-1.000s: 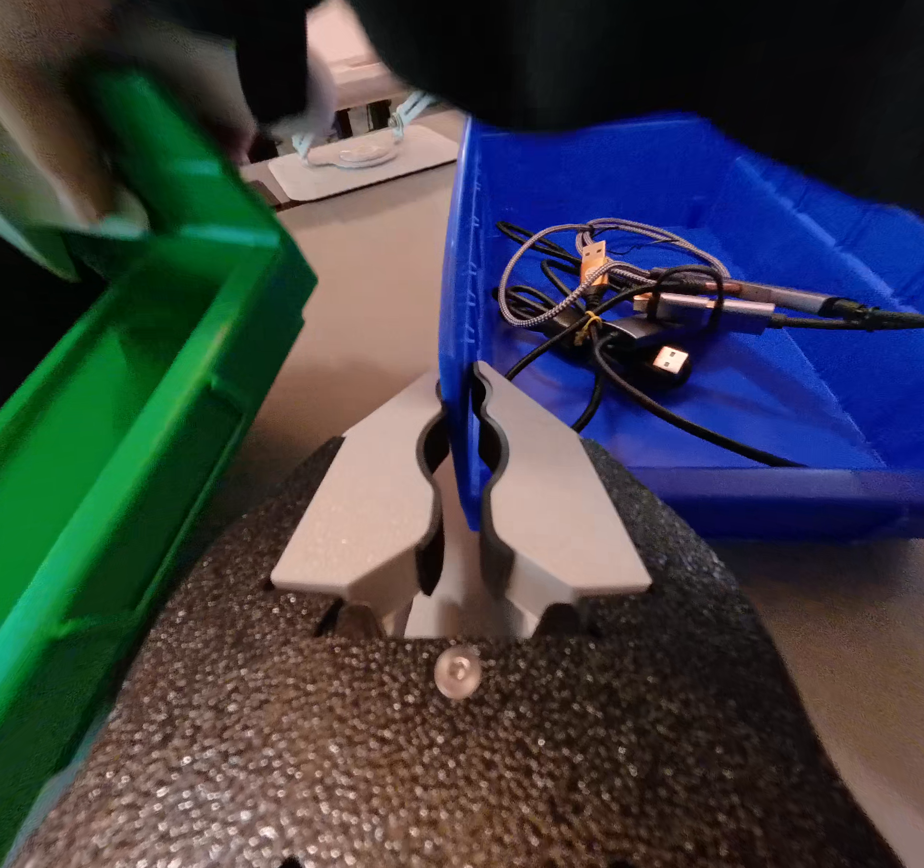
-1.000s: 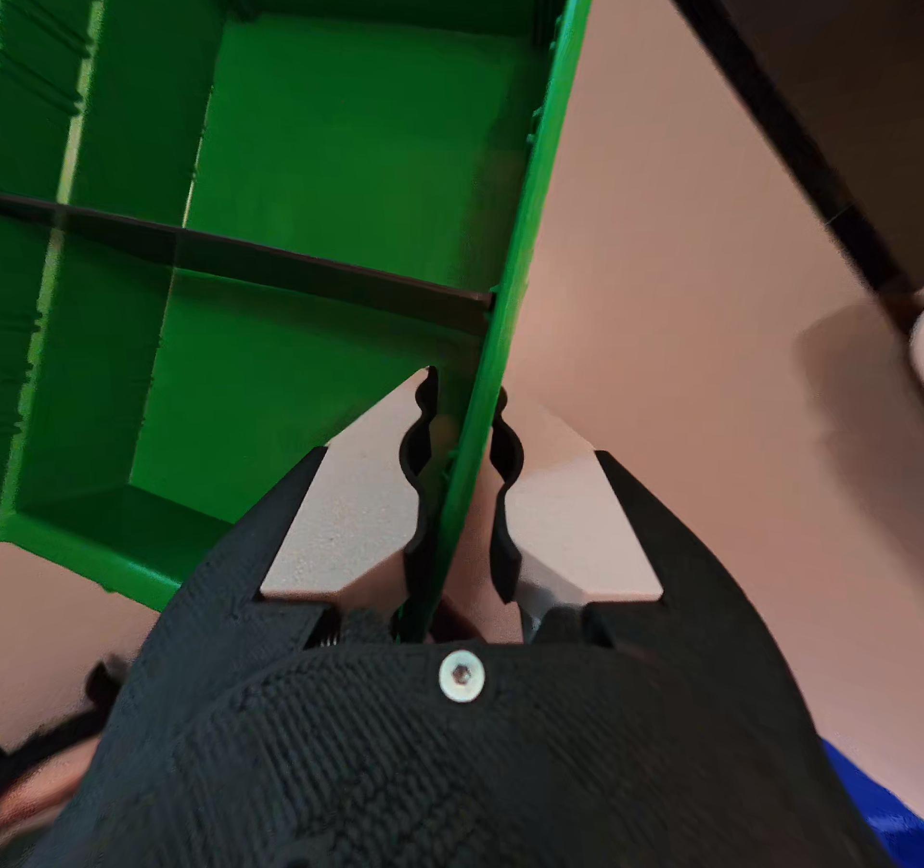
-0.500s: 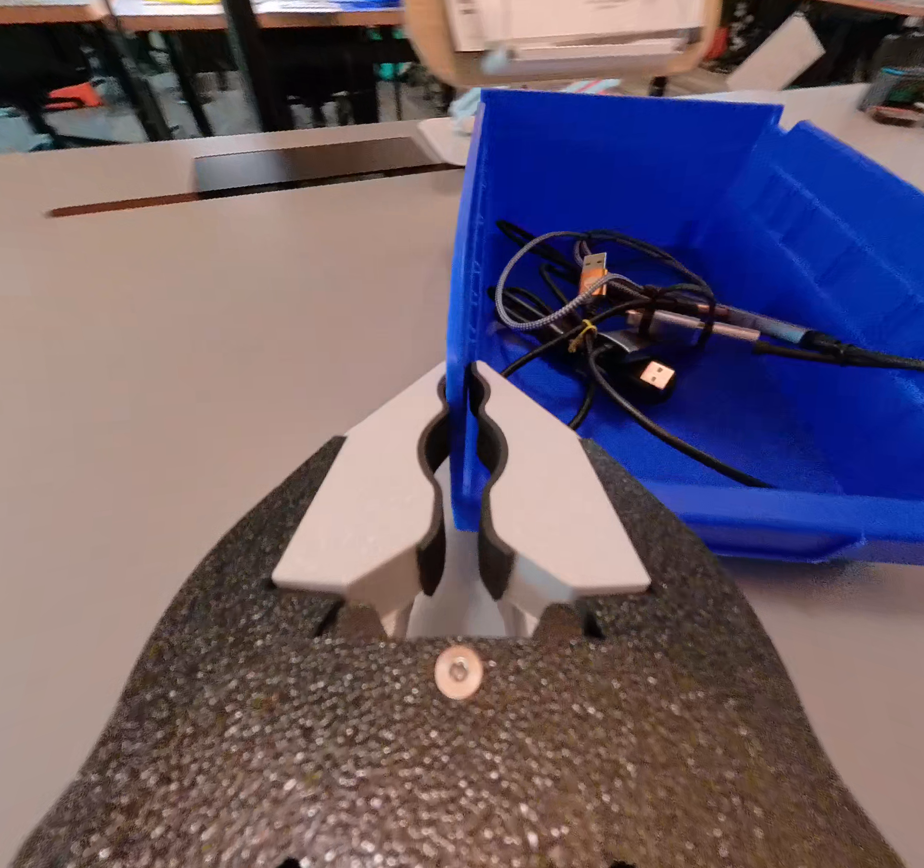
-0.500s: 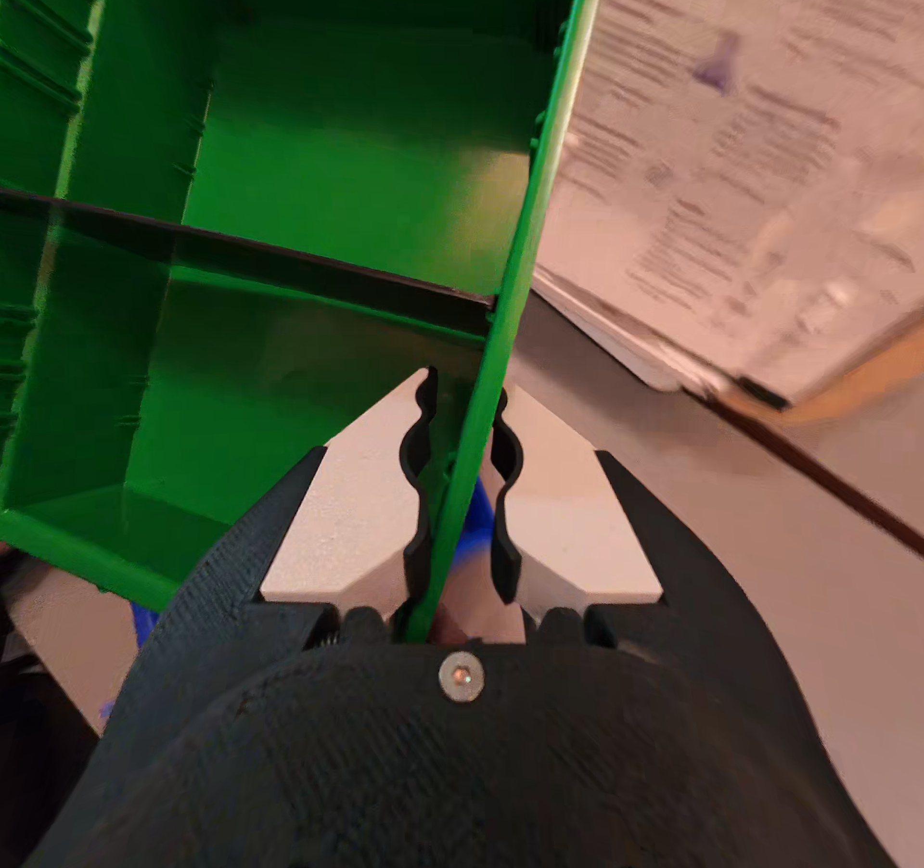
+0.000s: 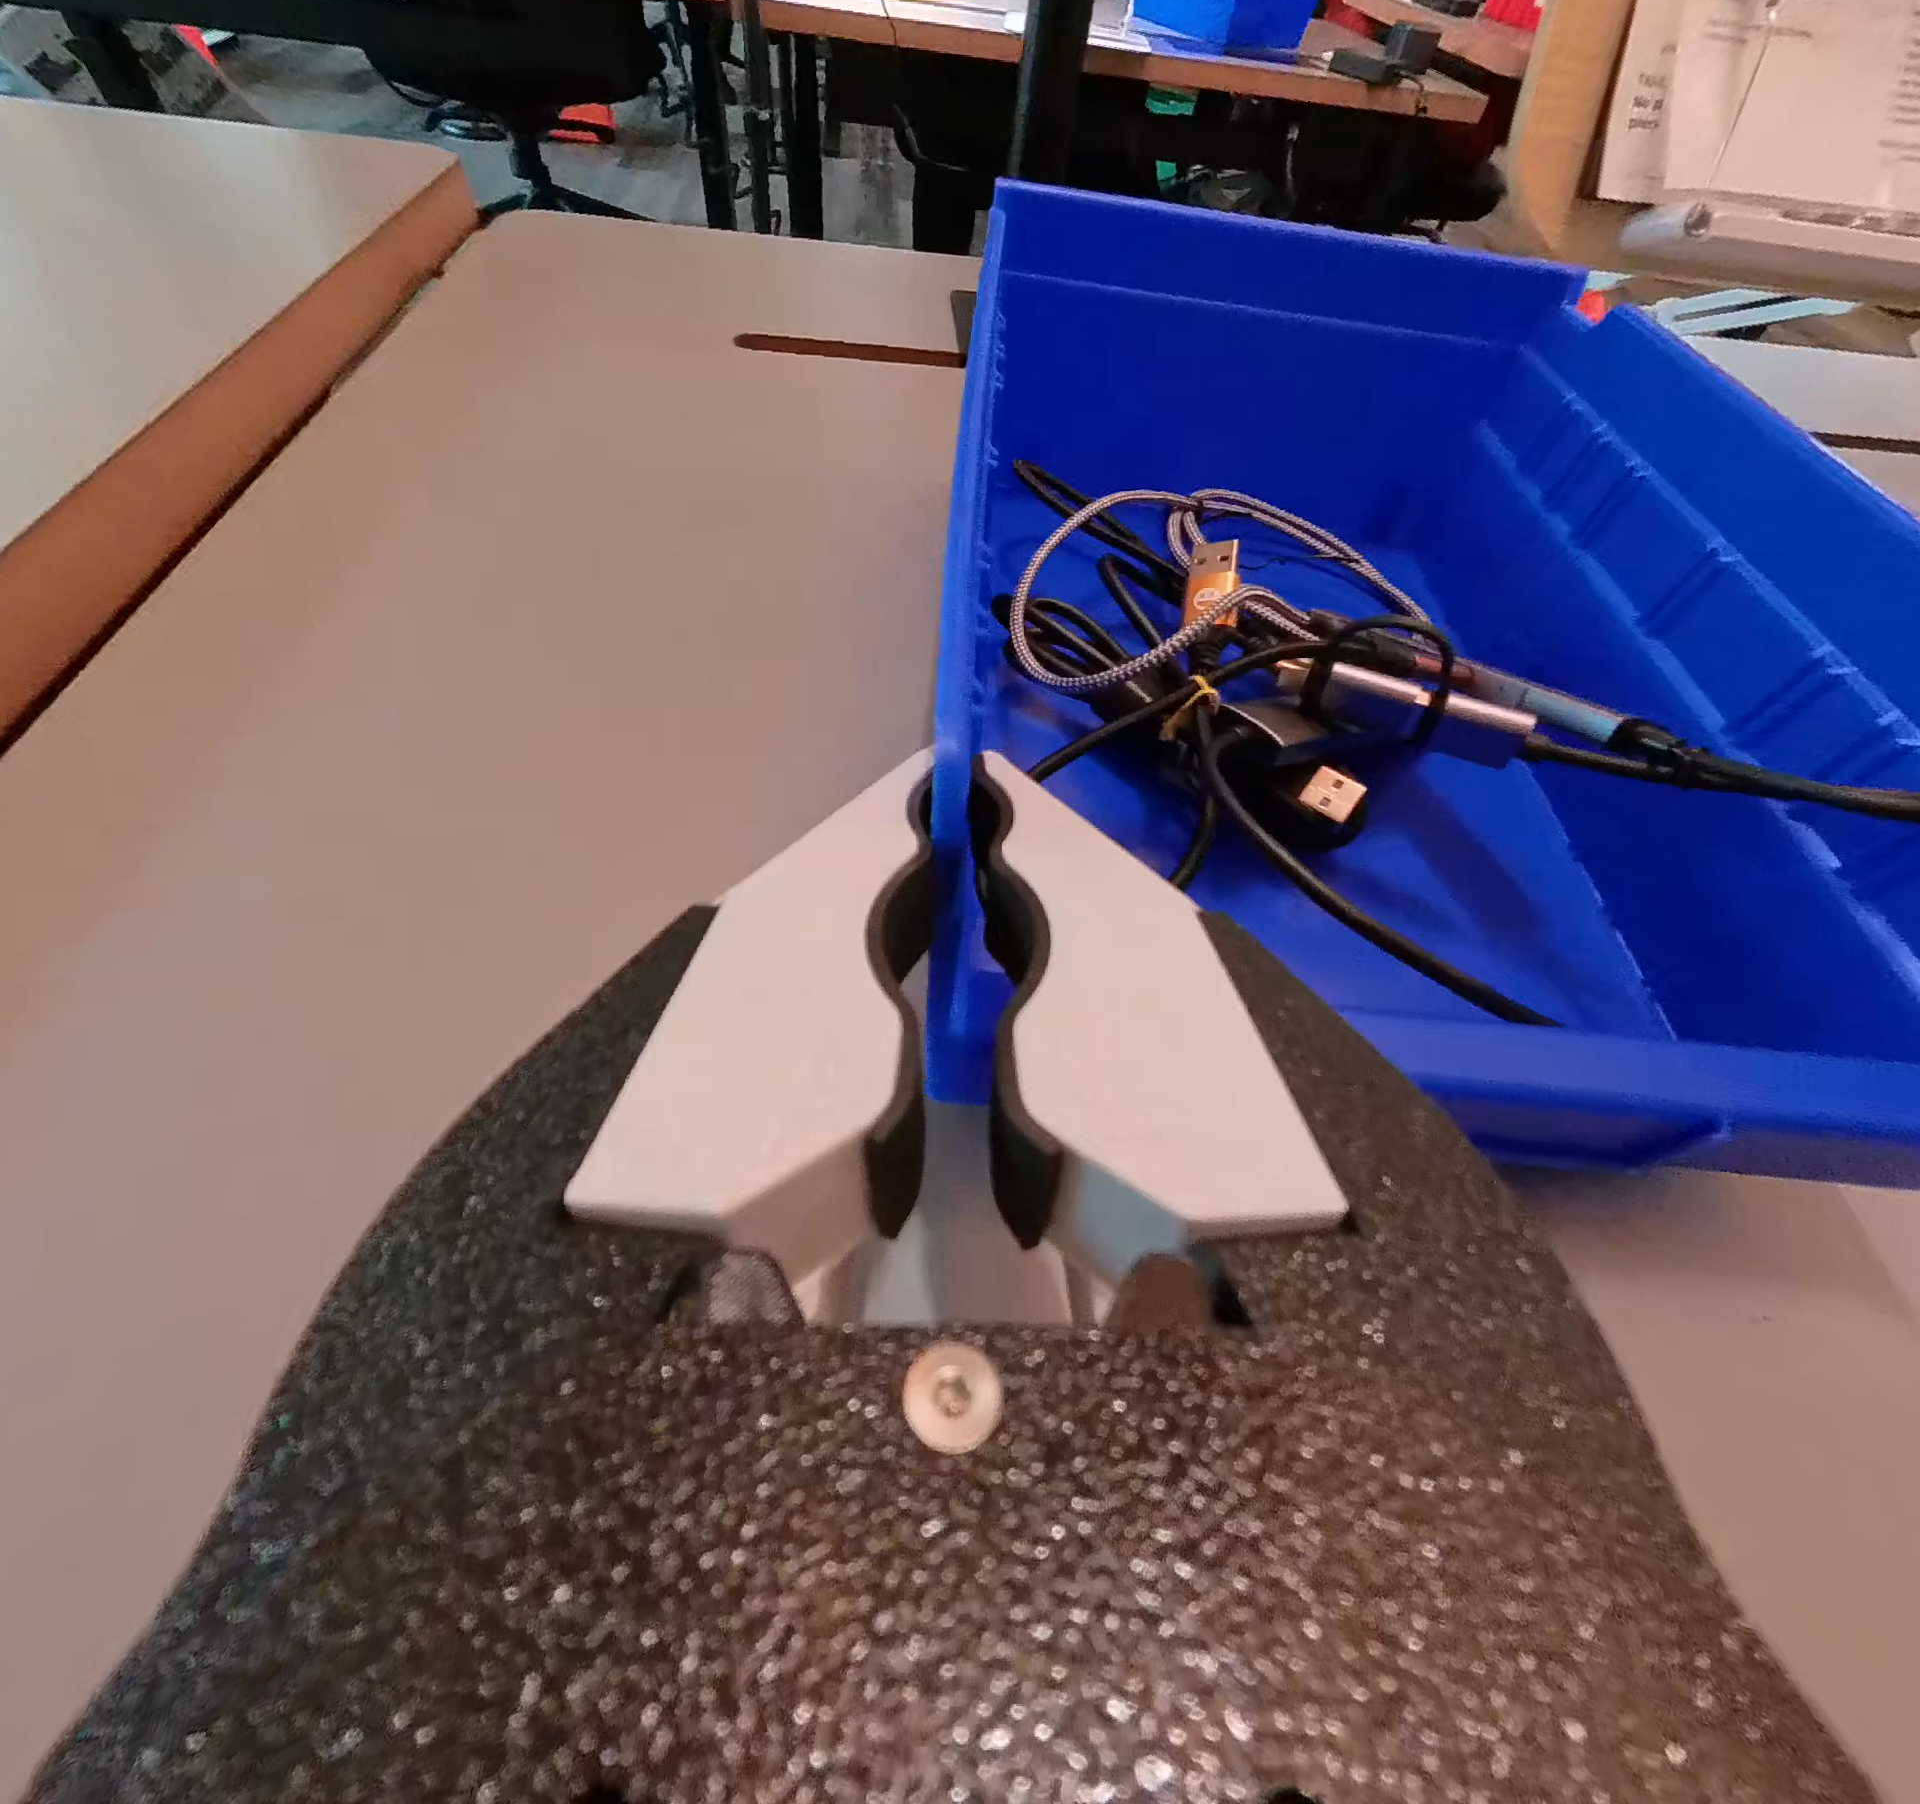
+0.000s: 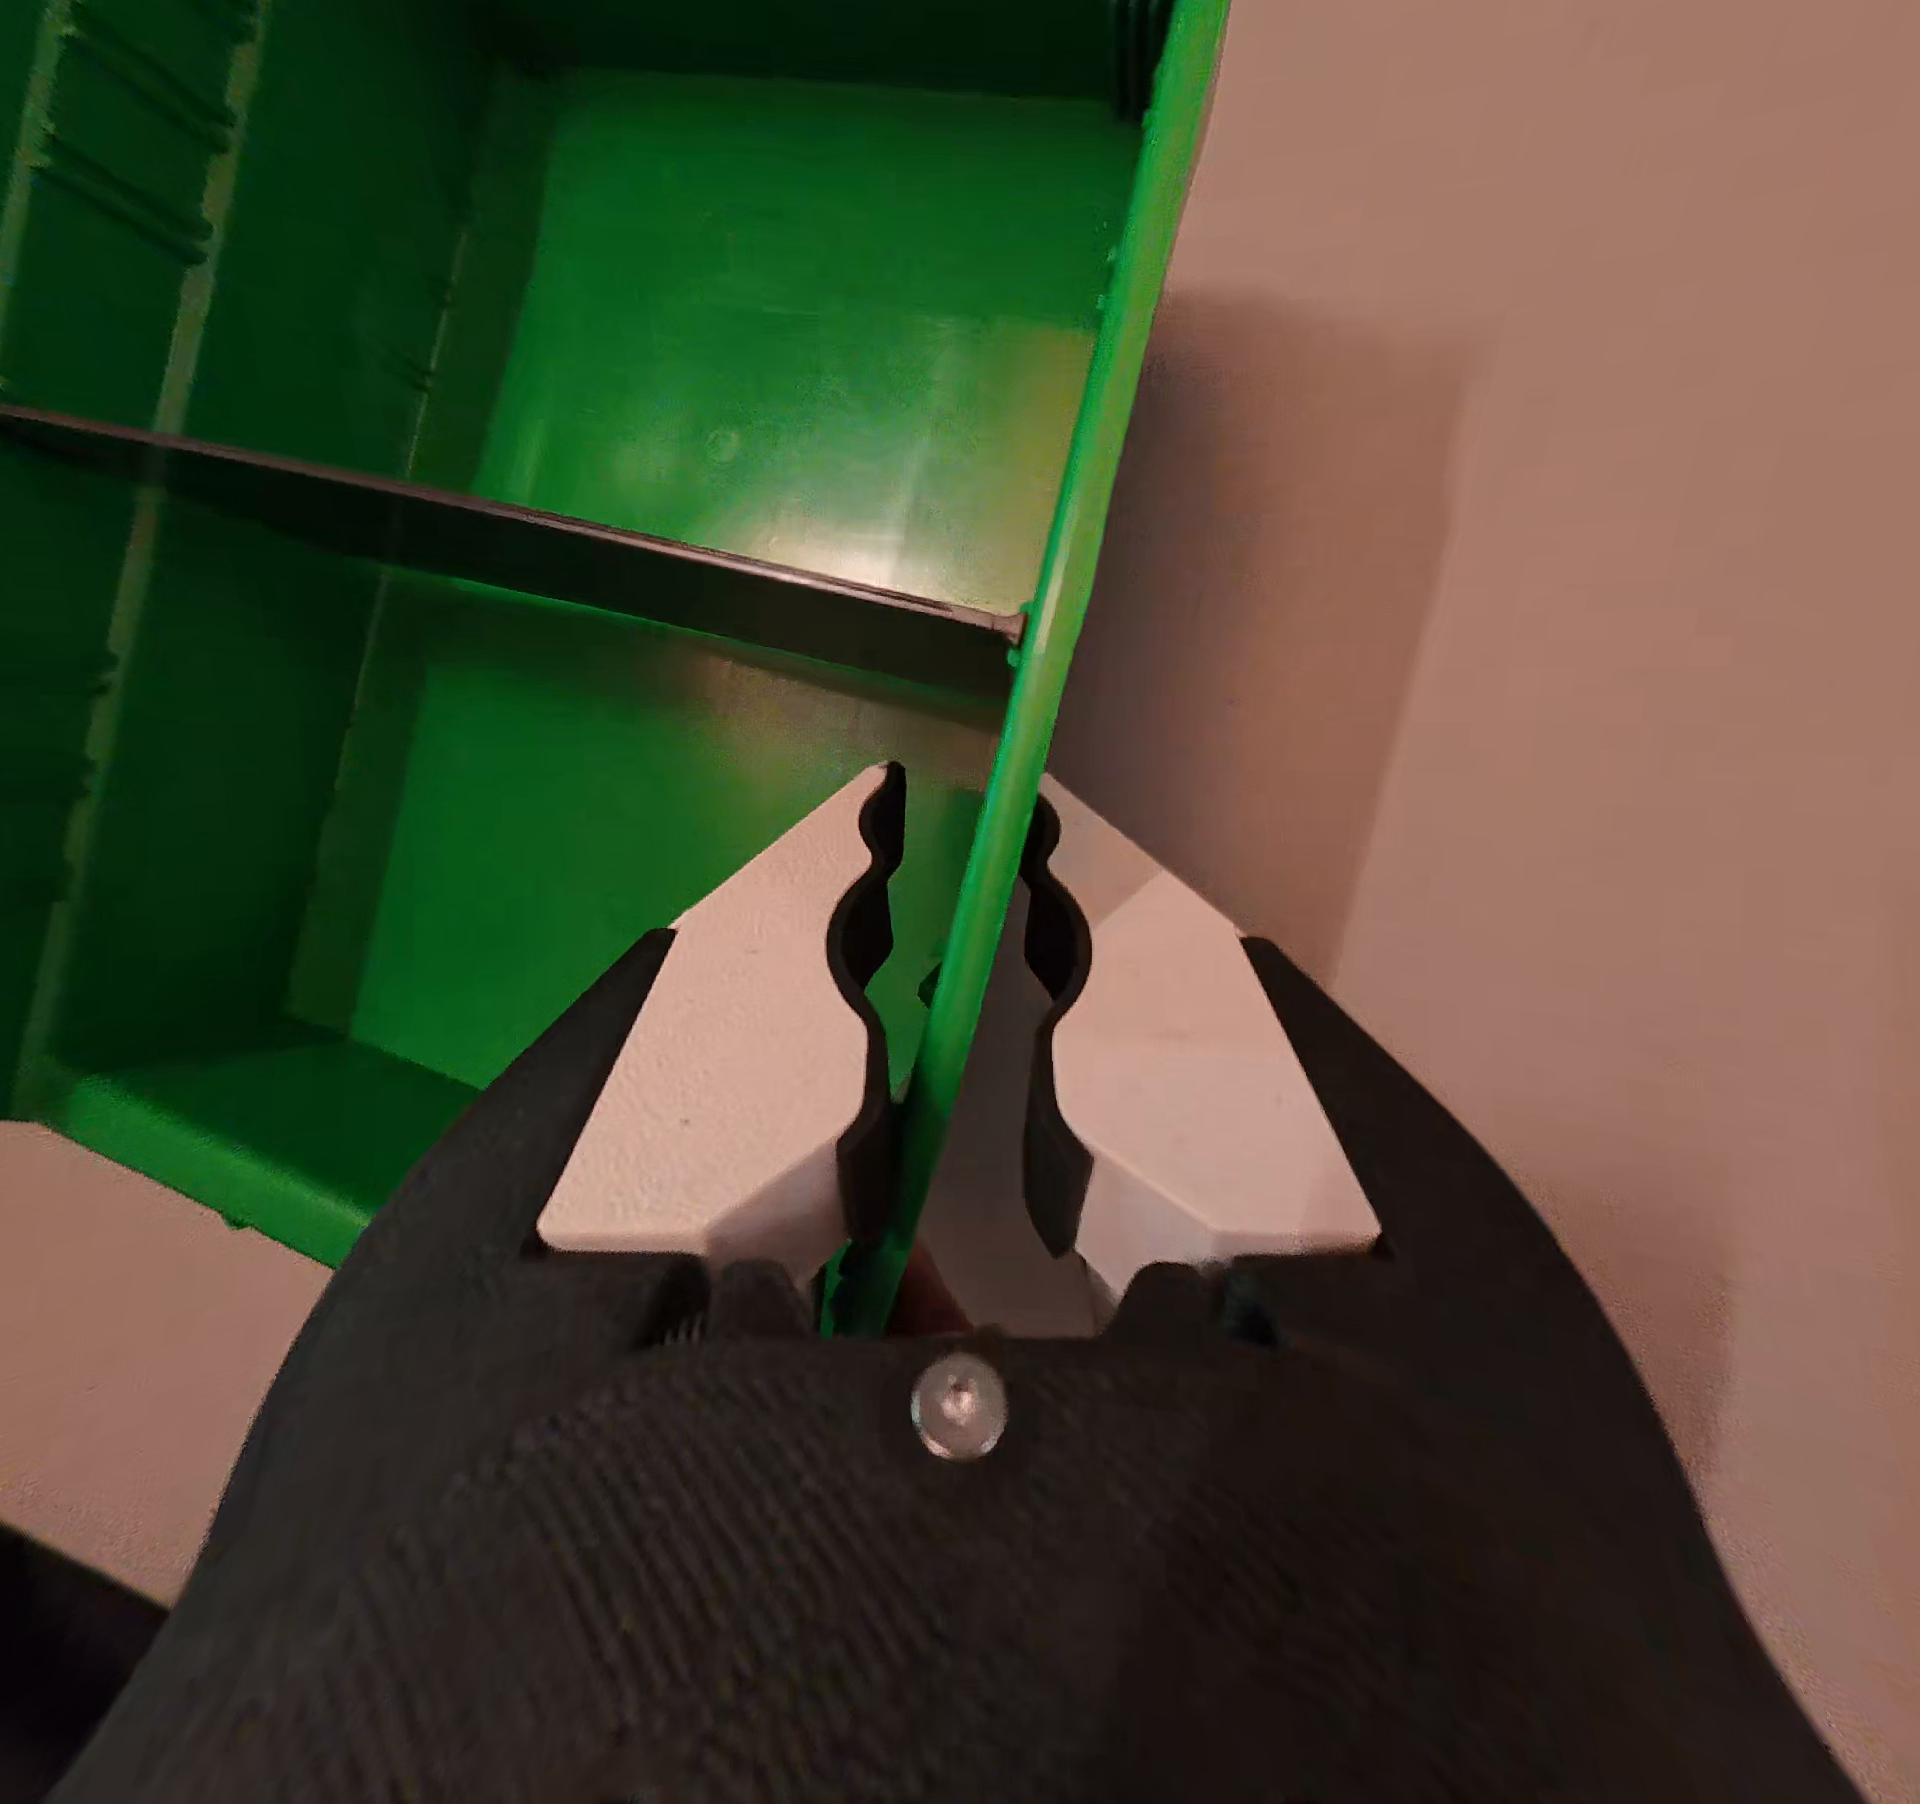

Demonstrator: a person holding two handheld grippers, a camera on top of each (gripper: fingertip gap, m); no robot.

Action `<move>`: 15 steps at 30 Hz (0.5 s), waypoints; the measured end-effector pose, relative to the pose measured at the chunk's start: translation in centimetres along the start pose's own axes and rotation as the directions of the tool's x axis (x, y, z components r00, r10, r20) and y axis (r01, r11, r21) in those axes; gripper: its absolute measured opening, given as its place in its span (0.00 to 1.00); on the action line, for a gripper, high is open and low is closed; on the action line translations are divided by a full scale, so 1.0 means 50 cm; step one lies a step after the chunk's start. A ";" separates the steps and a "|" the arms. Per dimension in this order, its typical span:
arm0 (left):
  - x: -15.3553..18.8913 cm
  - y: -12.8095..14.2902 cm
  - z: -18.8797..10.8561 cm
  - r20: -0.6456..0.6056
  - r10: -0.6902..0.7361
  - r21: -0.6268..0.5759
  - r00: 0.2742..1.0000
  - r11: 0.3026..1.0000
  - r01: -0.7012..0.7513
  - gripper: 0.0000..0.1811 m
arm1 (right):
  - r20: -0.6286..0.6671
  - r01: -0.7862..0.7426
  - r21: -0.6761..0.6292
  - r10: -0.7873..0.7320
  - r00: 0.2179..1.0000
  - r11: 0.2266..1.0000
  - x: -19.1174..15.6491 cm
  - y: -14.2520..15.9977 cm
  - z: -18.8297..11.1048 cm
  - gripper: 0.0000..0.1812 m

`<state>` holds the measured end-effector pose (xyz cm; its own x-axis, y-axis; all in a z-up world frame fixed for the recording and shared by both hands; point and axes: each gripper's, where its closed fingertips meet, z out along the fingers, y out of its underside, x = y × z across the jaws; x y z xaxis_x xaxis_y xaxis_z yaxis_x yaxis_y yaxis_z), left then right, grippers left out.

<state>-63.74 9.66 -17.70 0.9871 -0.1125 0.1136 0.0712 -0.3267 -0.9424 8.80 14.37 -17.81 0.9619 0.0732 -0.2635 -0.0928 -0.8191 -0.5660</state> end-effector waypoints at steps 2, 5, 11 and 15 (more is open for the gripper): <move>-0.009 -0.002 0.002 -0.014 -0.005 0.010 1.000 1.000 0.005 0.00 | -0.003 -0.013 -0.002 0.013 1.000 1.000 0.020 0.015 0.012 0.11; -0.010 -0.003 0.002 -0.018 -0.006 0.016 1.000 1.000 0.006 0.00 | 0.010 -0.004 -0.021 0.005 1.000 1.000 0.026 0.030 0.033 0.11; -0.010 -0.002 0.001 -0.014 0.002 0.017 1.000 1.000 -0.001 0.00 | -0.018 0.065 -0.045 -0.066 0.998 0.997 0.020 0.022 0.066 0.11; -0.009 -0.003 0.001 0.000 0.017 0.019 1.000 1.000 -0.017 0.00 | -0.083 0.161 0.038 -0.158 0.984 0.986 0.026 -0.014 0.069 0.11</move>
<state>-64.20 9.80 -17.63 0.9882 -0.1182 0.0972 0.0567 -0.3071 -0.9500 9.24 16.99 -20.48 0.9824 0.1542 -0.1053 0.0541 -0.7747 -0.6301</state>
